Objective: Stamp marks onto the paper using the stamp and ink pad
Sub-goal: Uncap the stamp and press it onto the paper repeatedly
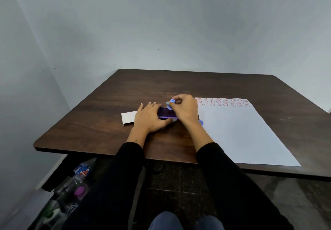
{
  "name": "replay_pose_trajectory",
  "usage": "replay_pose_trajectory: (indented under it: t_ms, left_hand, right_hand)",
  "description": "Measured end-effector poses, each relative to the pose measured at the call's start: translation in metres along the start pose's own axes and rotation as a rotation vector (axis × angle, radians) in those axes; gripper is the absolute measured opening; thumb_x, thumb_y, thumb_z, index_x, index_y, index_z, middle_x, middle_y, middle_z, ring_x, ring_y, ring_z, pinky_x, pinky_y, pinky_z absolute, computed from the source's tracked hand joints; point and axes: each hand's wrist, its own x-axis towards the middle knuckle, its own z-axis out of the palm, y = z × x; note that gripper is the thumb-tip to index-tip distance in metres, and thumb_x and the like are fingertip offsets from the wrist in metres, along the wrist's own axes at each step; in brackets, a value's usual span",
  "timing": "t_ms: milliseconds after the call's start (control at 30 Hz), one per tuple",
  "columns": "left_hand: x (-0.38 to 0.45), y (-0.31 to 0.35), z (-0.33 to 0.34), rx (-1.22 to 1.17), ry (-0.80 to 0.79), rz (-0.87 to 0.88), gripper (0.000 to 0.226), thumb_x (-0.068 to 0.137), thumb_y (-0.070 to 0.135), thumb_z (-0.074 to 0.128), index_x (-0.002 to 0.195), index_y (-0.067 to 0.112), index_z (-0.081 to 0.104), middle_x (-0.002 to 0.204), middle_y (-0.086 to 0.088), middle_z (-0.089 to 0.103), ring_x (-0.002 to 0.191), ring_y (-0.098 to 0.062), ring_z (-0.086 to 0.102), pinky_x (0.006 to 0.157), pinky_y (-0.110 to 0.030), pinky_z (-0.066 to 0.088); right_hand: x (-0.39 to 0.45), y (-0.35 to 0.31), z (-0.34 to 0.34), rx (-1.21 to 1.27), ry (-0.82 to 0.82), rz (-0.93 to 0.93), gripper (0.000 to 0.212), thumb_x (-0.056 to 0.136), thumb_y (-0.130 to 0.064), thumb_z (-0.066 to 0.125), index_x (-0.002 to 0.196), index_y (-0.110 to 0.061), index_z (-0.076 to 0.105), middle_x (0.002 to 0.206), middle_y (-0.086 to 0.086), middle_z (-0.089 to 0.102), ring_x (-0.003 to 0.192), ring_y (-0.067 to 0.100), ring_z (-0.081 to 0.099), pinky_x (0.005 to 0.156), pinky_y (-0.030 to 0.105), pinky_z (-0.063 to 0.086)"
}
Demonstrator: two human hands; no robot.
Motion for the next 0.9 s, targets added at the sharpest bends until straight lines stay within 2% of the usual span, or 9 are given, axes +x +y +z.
replay_pose_trajectory:
  t_ms: [100, 233, 333, 467, 633, 733, 900]
  left_hand:
    - [-0.001, 0.001, -0.001, -0.033, -0.01, -0.007, 0.077, 0.073, 0.067, 0.059, 0.132, 0.021, 0.047, 0.145, -0.006, 0.046, 0.14, -0.021, 0.033, 0.115, -0.047, 0.015]
    - [-0.001, 0.002, -0.003, -0.037, -0.023, -0.016, 0.073, 0.074, 0.062, 0.06, 0.132, 0.02, 0.048, 0.145, -0.006, 0.046, 0.14, -0.021, 0.033, 0.116, -0.048, 0.014]
    - [-0.001, 0.002, -0.004, -0.036, -0.035, -0.02, 0.071, 0.075, 0.062, 0.059, 0.132, 0.021, 0.048, 0.145, -0.007, 0.045, 0.14, -0.021, 0.032, 0.116, -0.047, 0.014]
    - [-0.003, 0.002, -0.005, -0.032, -0.035, -0.011, 0.069, 0.076, 0.062, 0.059, 0.13, 0.02, 0.05, 0.143, -0.006, 0.047, 0.139, -0.021, 0.033, 0.115, -0.047, 0.017]
    - [-0.004, 0.005, -0.008, -0.044, -0.018, -0.001, 0.067, 0.075, 0.063, 0.06, 0.125, 0.018, 0.053, 0.139, -0.005, 0.052, 0.137, -0.021, 0.036, 0.114, -0.048, 0.019]
    - [-0.004, 0.005, -0.008, -0.044, -0.021, 0.006, 0.067, 0.075, 0.063, 0.06, 0.123, 0.018, 0.054, 0.136, -0.005, 0.054, 0.135, -0.021, 0.039, 0.113, -0.048, 0.021]
    - [-0.002, 0.003, -0.007, -0.051, -0.027, 0.005, 0.069, 0.073, 0.066, 0.059, 0.125, 0.02, 0.053, 0.137, -0.005, 0.054, 0.134, -0.021, 0.04, 0.113, -0.048, 0.021]
  right_hand:
    - [-0.004, -0.003, 0.007, -0.115, -0.011, -0.016, 0.018, 0.079, -0.025, 0.07, 0.092, -0.015, 0.072, 0.093, 0.008, 0.074, 0.091, 0.024, 0.066, 0.078, 0.036, 0.055]
    - [-0.006, -0.003, 0.01, -0.179, -0.013, -0.035, 0.02, 0.082, -0.025, 0.068, 0.098, -0.013, 0.071, 0.095, 0.008, 0.073, 0.091, 0.022, 0.065, 0.065, 0.025, 0.043]
    - [-0.007, -0.003, 0.011, -0.176, -0.019, -0.024, 0.022, 0.083, -0.025, 0.068, 0.1, -0.011, 0.07, 0.096, 0.008, 0.072, 0.09, 0.02, 0.064, 0.063, 0.024, 0.041]
    - [-0.004, -0.004, 0.012, -0.148, -0.028, 0.009, 0.018, 0.08, -0.022, 0.071, 0.094, -0.01, 0.07, 0.094, 0.01, 0.071, 0.089, 0.021, 0.065, 0.065, 0.027, 0.047]
    - [0.001, -0.008, 0.012, -0.159, -0.035, 0.069, 0.018, 0.074, -0.023, 0.078, 0.084, -0.011, 0.068, 0.088, 0.01, 0.069, 0.075, 0.016, 0.054, 0.054, 0.022, 0.038]
    - [0.003, -0.009, 0.013, -0.171, -0.04, 0.091, 0.02, 0.075, -0.023, 0.078, 0.085, -0.009, 0.067, 0.09, 0.011, 0.068, 0.076, 0.018, 0.057, 0.059, 0.027, 0.044]
    - [0.002, -0.01, 0.013, -0.188, -0.06, 0.09, 0.019, 0.076, -0.019, 0.075, 0.09, -0.008, 0.068, 0.095, 0.012, 0.068, 0.084, 0.022, 0.061, 0.061, 0.028, 0.043]
